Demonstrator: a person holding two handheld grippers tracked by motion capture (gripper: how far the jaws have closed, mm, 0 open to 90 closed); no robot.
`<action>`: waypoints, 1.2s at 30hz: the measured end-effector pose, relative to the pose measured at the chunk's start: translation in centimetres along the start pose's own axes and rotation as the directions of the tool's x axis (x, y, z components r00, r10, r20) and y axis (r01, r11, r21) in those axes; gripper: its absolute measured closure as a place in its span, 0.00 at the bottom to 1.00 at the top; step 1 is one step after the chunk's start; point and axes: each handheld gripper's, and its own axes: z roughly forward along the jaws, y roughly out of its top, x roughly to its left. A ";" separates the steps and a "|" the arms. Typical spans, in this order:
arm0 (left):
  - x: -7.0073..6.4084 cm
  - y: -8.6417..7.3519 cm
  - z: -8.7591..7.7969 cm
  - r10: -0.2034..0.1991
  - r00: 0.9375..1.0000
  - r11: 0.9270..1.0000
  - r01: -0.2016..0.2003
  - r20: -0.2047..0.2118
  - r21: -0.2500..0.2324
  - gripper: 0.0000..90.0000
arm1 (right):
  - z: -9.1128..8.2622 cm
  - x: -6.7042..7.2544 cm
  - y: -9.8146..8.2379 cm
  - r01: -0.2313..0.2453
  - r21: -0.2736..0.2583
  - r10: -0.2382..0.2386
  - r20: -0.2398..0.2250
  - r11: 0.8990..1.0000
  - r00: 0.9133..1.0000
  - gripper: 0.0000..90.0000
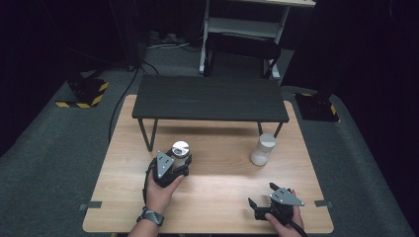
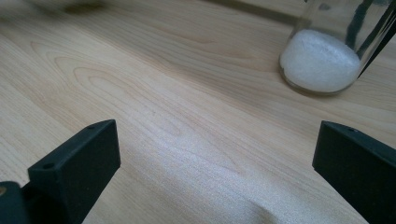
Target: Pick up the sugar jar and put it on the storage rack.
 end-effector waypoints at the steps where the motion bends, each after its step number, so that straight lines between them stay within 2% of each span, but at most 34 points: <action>1: -0.1 0.0 -0.2 -0.003 1.000 1.000 0.003 -0.001 -0.002 0.34 | 0.0 0.0 0.0 -0.001 -0.001 0.001 0.000 1.000 1.000 0.00; 14: -0.9 0.6 -2.4 0.005 1.000 0.999 -0.005 0.011 -0.037 0.34 | -0.1 -0.1 -0.1 -0.006 -0.002 0.006 0.001 1.000 1.000 0.00; 23: -1.5 1.9 -3.1 0.006 1.000 0.998 -0.006 0.006 -0.057 0.34 | -0.1 0.0 -0.1 -0.005 -0.002 0.005 0.004 1.000 1.000 0.00; 36: -2.2 4.6 -3.8 0.015 1.000 0.997 -0.015 0.009 -0.079 0.34 | -0.1 -0.1 -0.1 -0.007 -0.002 0.007 0.003 1.000 1.000 0.00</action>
